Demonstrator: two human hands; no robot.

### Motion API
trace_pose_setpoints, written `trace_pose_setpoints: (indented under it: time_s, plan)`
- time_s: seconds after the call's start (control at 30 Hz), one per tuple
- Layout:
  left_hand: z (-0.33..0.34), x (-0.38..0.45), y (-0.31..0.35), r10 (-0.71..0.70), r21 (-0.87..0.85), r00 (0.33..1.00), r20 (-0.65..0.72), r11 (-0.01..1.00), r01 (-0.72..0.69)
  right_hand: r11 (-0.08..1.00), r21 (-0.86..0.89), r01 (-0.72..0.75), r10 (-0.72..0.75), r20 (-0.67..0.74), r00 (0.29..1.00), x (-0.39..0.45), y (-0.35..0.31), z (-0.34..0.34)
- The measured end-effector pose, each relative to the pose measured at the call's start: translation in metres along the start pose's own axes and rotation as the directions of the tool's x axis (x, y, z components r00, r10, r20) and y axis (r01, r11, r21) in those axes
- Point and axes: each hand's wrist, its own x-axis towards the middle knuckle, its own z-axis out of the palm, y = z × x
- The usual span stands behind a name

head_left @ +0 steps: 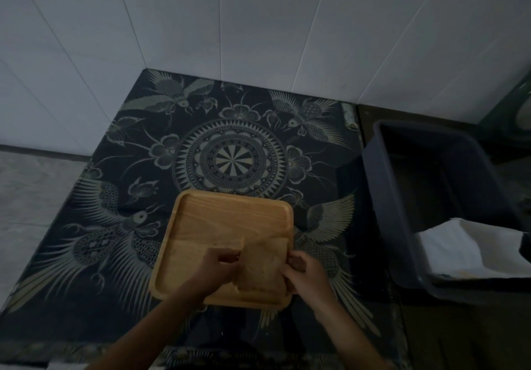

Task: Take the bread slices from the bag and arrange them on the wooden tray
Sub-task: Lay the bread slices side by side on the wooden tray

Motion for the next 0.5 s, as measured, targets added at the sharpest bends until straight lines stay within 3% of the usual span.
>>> trace_pose_setpoints:
  time_s: [0.27, 0.5]
  plan:
    - [-0.041, -0.003, -0.004, -0.035, -0.130, 0.998, -0.042, 0.991, 0.030, 0.996, -0.065, 0.062, -0.061, 0.013, 0.998, -0.003, -0.025, 0.029]
    - [-0.095, -0.006, -0.023, -0.058, -0.073, 0.987, -0.152, 0.996, 0.047, 0.986, -0.153, 0.068, -0.053, 0.099, 0.994, 0.005, -0.039, 0.084]
